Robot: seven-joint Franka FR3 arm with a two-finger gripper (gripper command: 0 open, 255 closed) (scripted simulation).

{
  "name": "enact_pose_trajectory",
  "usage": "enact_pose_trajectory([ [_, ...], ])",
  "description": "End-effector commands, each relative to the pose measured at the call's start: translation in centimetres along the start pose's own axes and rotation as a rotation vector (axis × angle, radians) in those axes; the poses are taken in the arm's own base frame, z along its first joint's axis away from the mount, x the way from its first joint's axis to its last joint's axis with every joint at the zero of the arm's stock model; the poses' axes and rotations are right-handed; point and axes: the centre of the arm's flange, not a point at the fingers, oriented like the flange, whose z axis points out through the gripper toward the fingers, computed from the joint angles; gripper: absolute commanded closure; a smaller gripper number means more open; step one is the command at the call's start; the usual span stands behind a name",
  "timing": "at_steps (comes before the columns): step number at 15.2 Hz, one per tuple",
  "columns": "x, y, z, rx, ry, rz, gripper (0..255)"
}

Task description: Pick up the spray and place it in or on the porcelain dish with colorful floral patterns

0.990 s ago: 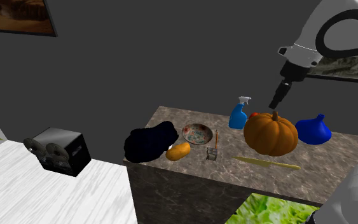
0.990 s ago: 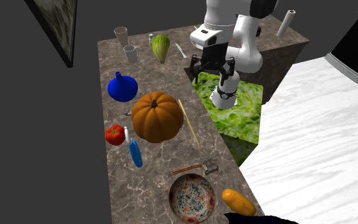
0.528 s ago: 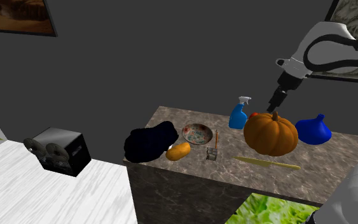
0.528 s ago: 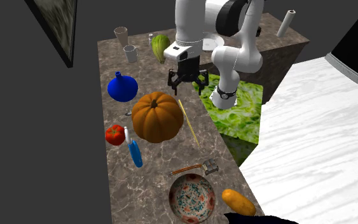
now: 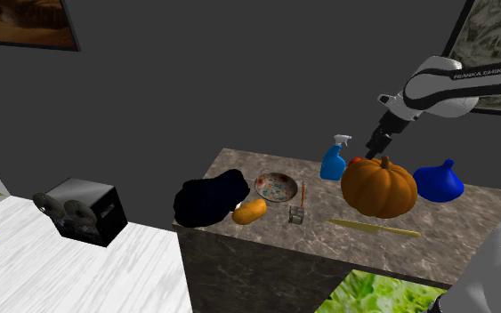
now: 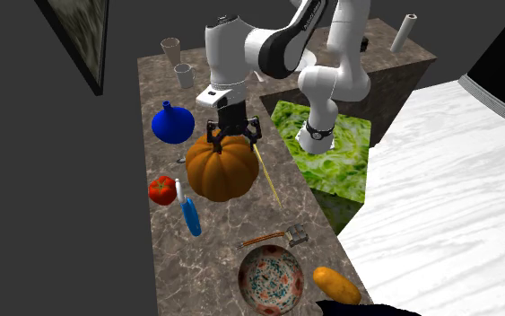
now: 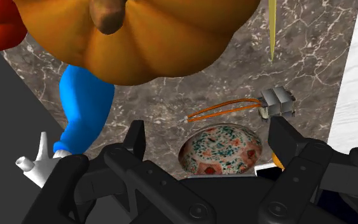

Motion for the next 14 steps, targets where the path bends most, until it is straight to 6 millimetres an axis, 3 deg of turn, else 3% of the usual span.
enact_pose_trajectory([
  [1,-0.5,2.4,1.6,0.005,0.019,-0.029,0],
  [14,-0.3,17.0,12.1,0.061,0.145,-0.198,0],
])
